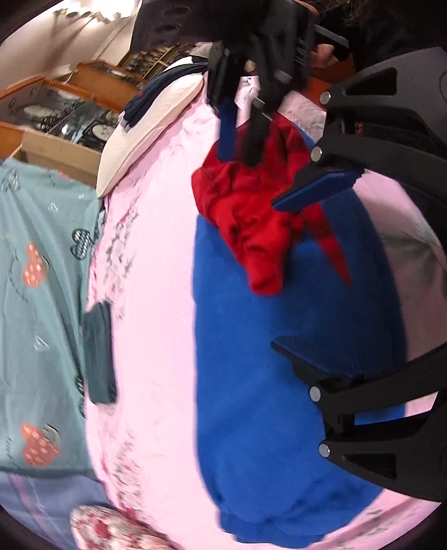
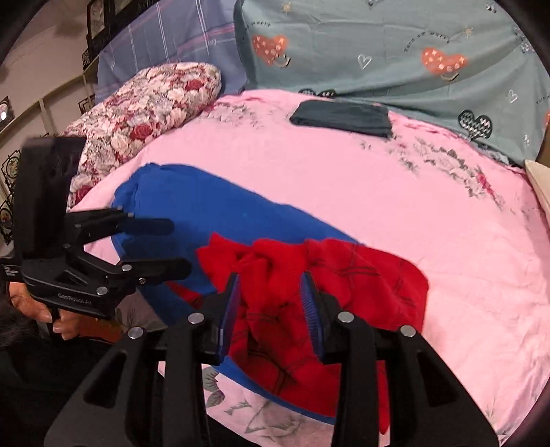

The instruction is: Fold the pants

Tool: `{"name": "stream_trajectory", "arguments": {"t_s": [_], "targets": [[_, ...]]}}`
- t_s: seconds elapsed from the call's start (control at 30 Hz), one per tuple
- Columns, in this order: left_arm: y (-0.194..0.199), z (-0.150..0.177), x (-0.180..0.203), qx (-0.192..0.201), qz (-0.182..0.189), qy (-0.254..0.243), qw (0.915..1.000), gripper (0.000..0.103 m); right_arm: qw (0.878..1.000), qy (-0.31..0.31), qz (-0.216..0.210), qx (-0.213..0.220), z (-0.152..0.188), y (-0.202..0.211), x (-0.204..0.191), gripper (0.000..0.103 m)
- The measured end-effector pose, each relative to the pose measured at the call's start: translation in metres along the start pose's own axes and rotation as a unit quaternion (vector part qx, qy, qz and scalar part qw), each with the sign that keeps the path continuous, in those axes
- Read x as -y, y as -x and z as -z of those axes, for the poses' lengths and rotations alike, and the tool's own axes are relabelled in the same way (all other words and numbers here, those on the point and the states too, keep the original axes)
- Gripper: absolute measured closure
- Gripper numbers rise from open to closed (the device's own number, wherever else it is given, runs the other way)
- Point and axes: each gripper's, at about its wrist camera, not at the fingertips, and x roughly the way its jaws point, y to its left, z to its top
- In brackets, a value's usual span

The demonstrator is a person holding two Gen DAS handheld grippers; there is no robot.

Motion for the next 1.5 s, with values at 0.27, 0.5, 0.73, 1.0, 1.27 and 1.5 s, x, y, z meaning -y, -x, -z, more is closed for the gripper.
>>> {"name": "stream_trajectory", "arguments": {"t_s": [0.27, 0.5, 0.73, 1.0, 1.27, 1.5], "targets": [[-0.031, 0.012, -0.004, -0.062, -0.040, -0.015, 0.9971, 0.020, 0.998, -0.016, -0.009, -0.053, 0.005, -0.036, 0.001, 0.090], [-0.032, 0.013, -0.007, -0.059, -0.033, -0.004, 0.9977, 0.020, 0.994, -0.069, -0.074, 0.036, -0.023, 0.007, 0.020, 0.091], [-0.022, 0.015, -0.009, -0.052, -0.036, 0.002, 0.9980, 0.020, 0.997, 0.008, -0.057, -0.044, -0.017, -0.036, -0.021, 0.091], [-0.004, 0.024, -0.021, -0.044, -0.042, 0.016, 0.9980, 0.020, 0.997, 0.066, -0.018, -0.046, -0.007, -0.035, -0.027, 0.074], [-0.002, 0.026, -0.023, -0.042, -0.040, 0.019, 0.9981, 0.020, 0.994, 0.079, -0.018, -0.078, 0.007, -0.055, -0.033, 0.056], [0.000, 0.026, -0.024, -0.037, -0.039, 0.022, 0.9983, 0.020, 1.000, -0.022, 0.006, 0.003, -0.014, -0.020, 0.004, 0.087]]}}
